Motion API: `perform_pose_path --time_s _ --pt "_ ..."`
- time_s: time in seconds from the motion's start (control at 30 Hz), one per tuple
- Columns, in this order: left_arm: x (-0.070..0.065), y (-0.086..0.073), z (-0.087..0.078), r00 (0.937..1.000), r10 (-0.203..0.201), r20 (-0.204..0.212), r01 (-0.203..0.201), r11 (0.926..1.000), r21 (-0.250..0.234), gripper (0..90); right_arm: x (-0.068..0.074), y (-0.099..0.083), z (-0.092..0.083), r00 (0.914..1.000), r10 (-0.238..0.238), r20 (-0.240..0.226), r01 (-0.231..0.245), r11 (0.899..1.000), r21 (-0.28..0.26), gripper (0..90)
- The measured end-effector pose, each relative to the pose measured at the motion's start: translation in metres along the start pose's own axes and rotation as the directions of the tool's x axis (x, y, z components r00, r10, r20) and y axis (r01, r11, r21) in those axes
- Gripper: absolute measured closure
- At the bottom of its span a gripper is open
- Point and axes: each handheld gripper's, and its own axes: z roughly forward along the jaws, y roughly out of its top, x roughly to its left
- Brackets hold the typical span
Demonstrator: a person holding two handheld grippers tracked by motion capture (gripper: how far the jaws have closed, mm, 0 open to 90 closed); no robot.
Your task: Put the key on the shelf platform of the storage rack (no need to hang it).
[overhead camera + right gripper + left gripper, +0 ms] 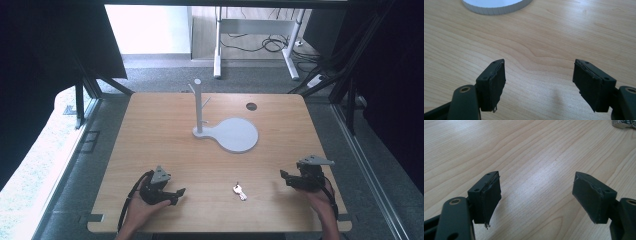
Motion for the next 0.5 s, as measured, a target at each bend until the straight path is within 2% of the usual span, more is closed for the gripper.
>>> perform_pose_path --time_s 0.1,0.13,0.3,0.43,0.5 --pt "0.001 0.0 -0.002 0.9999 -0.009 -0.01 0.009 1.0 -0.002 23.1 0.003 0.001 0.001 0.9992 -0.032 0.023 0.032 0.999 0.021 26.8" --pt "0.001 0.0 -0.003 0.9999 -0.014 -0.01 0.014 0.9999 -0.008 23.2 0.005 0.002 0.001 0.9986 -0.051 0.013 0.05 0.998 0.033 27.6" --pt "-0.001 0.0 -0.001 0.9999 -0.006 -0.008 0.006 1.0 0.001 23.2 0.006 0.007 0.0 0.9981 -0.062 0.0 0.062 0.997 0.047 29.4" --pt "-0.003 0.001 0.001 1.0 0.003 -0.001 -0.003 1.0 0.007 23.2 0.01 0.014 -0.003 0.9922 -0.123 0.016 0.122 0.989 0.08 30.9" --pt "-0.003 0.001 -0.001 1.0 0.003 -0.002 -0.003 1.0 0.001 23.2 0.014 0.02 -0.007 0.9885 -0.151 0.0 0.151 0.985 0.088 34.4"
